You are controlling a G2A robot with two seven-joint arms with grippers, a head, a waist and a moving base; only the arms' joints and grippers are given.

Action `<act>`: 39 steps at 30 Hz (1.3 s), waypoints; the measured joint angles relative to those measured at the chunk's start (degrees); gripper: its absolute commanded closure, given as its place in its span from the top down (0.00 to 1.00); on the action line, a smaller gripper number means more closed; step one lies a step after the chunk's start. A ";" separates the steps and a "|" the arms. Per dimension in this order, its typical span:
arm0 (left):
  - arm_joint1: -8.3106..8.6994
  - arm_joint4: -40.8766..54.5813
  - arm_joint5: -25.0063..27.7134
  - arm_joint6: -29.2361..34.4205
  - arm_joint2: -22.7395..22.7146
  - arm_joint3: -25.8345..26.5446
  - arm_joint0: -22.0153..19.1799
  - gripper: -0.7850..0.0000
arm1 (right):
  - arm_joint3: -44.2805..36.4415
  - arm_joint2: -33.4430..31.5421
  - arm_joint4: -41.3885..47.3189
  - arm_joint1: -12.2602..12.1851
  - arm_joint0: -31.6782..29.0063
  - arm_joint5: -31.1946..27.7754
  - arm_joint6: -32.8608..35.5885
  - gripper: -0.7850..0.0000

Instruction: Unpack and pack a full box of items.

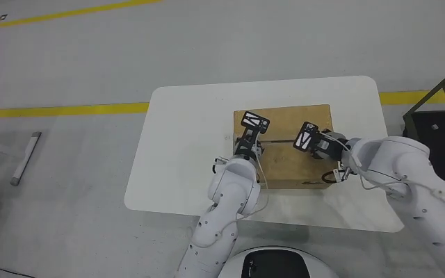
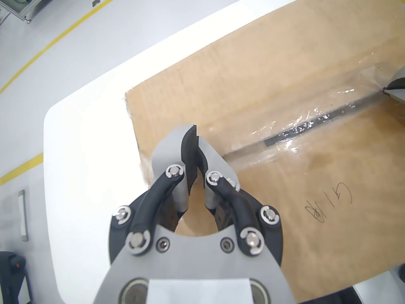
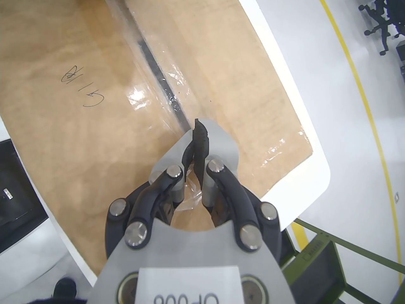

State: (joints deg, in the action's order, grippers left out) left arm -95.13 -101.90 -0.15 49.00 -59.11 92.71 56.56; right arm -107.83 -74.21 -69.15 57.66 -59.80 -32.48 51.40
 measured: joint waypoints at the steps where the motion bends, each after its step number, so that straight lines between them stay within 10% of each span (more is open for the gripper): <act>1: -0.04 0.08 -0.05 0.12 -0.01 -0.18 -0.10 0.00 | 0.07 0.02 -0.04 -0.02 0.05 0.00 0.00 0.00; 6: -0.12 -0.10 -0.15 0.39 -0.20 -0.71 -0.29 0.00 | 0.10 -0.04 0.24 -0.07 0.34 0.32 0.04 0.31; 11: -0.21 -0.16 -0.11 0.68 -0.36 -0.81 -0.41 0.00 | -0.48 -1.77 1.90 -0.30 0.39 1.14 1.03 0.40; 32: -0.53 -0.43 1.01 0.77 -0.30 -0.94 -0.69 0.00 | -7.18 -23.69 12.63 -2.98 -7.90 4.13 8.03 0.25; 34: -0.58 -0.48 1.05 0.76 -0.18 -0.91 -0.73 0.47 | -7.22 -25.96 13.58 -3.02 -8.88 6.19 6.24 0.00; 35: -0.60 -0.52 1.08 0.79 -0.13 -0.88 -0.74 0.90 | -7.24 -26.79 13.65 -3.02 -9.35 7.38 5.32 0.00; 39: -0.68 -0.38 1.14 1.11 -0.13 -0.15 -0.68 1.00 | -7.67 -28.53 16.26 -2.56 -12.06 13.48 -1.46 0.00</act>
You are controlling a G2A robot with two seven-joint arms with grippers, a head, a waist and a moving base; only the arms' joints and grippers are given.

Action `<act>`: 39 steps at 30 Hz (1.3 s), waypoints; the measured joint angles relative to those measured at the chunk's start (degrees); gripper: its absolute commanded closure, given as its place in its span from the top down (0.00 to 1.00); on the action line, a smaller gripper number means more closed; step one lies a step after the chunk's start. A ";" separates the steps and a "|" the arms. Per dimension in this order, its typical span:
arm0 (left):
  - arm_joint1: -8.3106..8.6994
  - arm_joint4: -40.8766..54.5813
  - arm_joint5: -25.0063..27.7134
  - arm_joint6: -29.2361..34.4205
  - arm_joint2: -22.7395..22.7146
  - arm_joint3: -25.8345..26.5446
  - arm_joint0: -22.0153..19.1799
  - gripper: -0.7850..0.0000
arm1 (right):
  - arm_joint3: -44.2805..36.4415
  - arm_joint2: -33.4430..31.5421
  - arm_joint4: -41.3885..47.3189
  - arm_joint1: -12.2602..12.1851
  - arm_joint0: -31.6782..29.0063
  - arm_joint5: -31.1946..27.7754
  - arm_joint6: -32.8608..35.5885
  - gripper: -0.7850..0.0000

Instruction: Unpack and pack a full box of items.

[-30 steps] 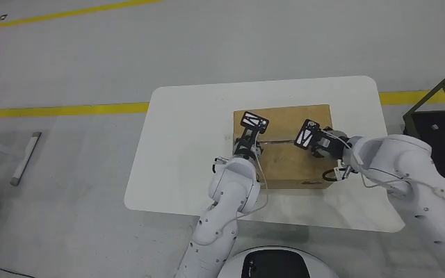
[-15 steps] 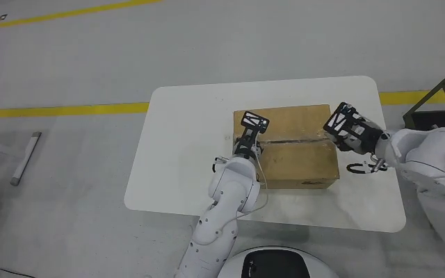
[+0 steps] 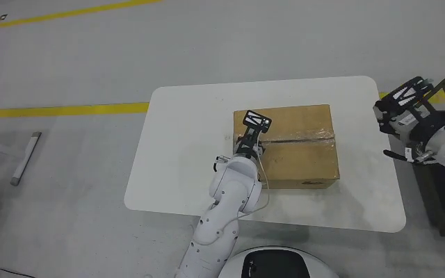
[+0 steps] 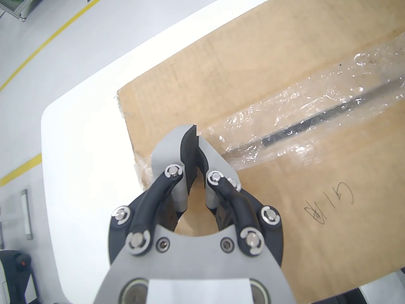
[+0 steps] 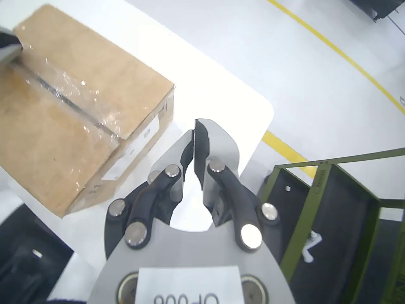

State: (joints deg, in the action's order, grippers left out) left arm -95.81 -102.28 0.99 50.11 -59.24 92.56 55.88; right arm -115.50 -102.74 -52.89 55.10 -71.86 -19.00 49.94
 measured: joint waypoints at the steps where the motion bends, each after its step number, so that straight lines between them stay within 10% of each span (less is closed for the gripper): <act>1: 0.00 -0.02 0.02 0.10 -0.09 0.41 0.11 1.00 | -0.21 0.05 0.71 0.20 -0.97 1.70 -2.54 0.00; 19: 1.25 -5.19 -1.11 2.23 -7.16 16.14 6.92 1.00 | 0.00 17.37 7.92 3.93 -6.43 15.37 -34.95 0.00; 31: 2.11 -8.58 0.51 3.17 -11.82 21.94 10.88 1.00 | 10.06 40.93 -8.56 7.36 7.52 17.42 -34.90 0.00; 39: 2.02 -8.57 0.26 3.26 -10.45 21.72 11.22 1.00 | 14.58 43.90 -10.64 8.73 10.40 21.34 -31.40 0.00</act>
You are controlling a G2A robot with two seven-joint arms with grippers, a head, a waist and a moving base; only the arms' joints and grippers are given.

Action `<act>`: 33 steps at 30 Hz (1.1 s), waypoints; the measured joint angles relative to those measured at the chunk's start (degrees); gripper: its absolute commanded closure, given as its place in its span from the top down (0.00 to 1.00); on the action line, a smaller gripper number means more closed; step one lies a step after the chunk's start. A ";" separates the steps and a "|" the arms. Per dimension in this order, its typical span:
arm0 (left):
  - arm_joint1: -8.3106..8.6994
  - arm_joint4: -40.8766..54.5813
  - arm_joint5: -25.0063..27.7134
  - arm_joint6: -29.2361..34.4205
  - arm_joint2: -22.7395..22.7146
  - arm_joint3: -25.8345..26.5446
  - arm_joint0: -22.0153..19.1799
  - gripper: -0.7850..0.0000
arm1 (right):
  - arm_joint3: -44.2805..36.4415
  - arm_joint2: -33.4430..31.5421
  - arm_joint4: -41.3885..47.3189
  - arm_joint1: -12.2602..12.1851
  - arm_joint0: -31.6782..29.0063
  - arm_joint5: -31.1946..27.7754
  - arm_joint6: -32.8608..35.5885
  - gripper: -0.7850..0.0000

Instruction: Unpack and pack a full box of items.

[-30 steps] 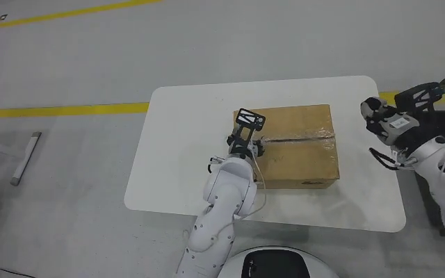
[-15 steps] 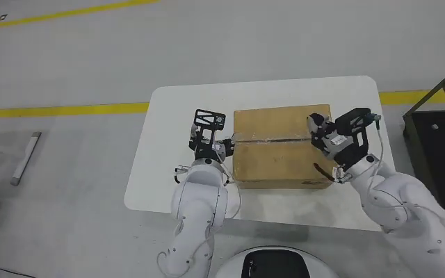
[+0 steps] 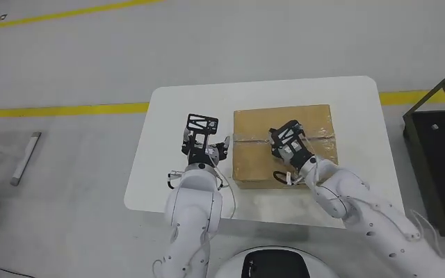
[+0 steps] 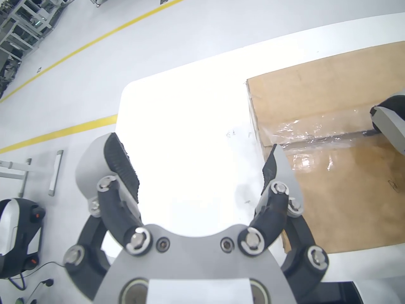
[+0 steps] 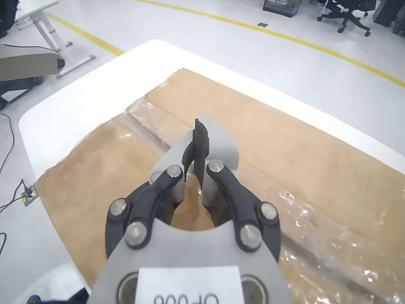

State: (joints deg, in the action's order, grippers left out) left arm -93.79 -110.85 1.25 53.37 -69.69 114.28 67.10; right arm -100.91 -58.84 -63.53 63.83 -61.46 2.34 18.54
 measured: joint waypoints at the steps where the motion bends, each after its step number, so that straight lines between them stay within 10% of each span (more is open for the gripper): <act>1: -0.02 0.05 0.04 0.03 0.18 -0.22 -0.05 1.00 | 0.04 -0.36 0.03 0.04 -0.18 0.32 0.45 0.00; 33: 0.01 0.94 1.30 -0.84 0.75 -1.21 -0.80 1.00 | -9.08 -17.59 -3.05 -1.42 -12.95 -0.12 8.45 0.00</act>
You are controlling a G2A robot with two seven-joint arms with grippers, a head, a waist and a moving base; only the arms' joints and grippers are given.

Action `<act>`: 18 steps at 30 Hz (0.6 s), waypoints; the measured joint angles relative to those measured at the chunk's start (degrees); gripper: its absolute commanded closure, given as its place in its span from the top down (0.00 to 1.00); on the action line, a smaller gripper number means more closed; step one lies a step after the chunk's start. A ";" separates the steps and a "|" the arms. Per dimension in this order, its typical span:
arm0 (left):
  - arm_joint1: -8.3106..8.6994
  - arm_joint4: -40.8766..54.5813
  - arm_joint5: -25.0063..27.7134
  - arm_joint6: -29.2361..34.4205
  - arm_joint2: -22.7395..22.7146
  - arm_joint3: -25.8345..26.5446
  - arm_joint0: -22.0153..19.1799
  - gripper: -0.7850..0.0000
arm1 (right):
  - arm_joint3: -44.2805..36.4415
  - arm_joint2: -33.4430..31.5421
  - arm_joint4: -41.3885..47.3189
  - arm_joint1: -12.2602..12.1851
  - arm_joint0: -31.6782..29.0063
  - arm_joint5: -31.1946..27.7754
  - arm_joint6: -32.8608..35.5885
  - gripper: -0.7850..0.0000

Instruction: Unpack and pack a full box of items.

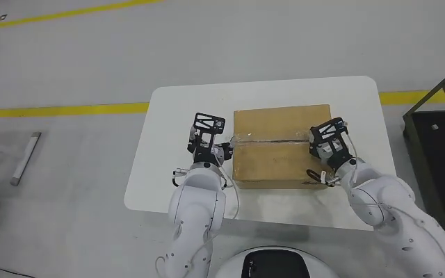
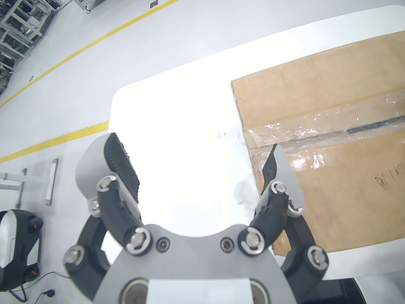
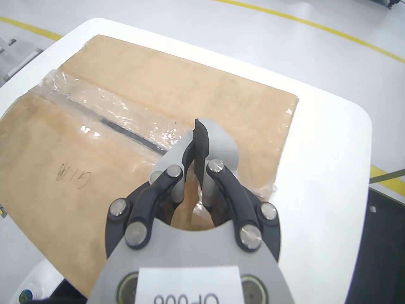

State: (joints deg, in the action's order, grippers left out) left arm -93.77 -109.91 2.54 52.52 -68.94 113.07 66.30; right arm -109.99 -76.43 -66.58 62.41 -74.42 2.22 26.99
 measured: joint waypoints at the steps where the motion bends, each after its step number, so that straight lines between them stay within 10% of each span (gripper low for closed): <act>1: 0.00 -0.03 -0.02 -0.02 0.03 0.02 0.01 1.00 | -0.27 -0.78 0.05 -0.05 -0.58 -0.02 0.06 0.00; 18: 0.45 -1.00 4.06 -8.03 2.09 1.40 1.10 1.00 | -5.40 -11.92 5.78 -0.12 -7.22 1.43 -4.32 0.00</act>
State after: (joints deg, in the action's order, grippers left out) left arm -93.32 -110.90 6.61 44.49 -66.85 114.47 67.40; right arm -115.39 -88.35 -60.79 62.29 -81.63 3.65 22.67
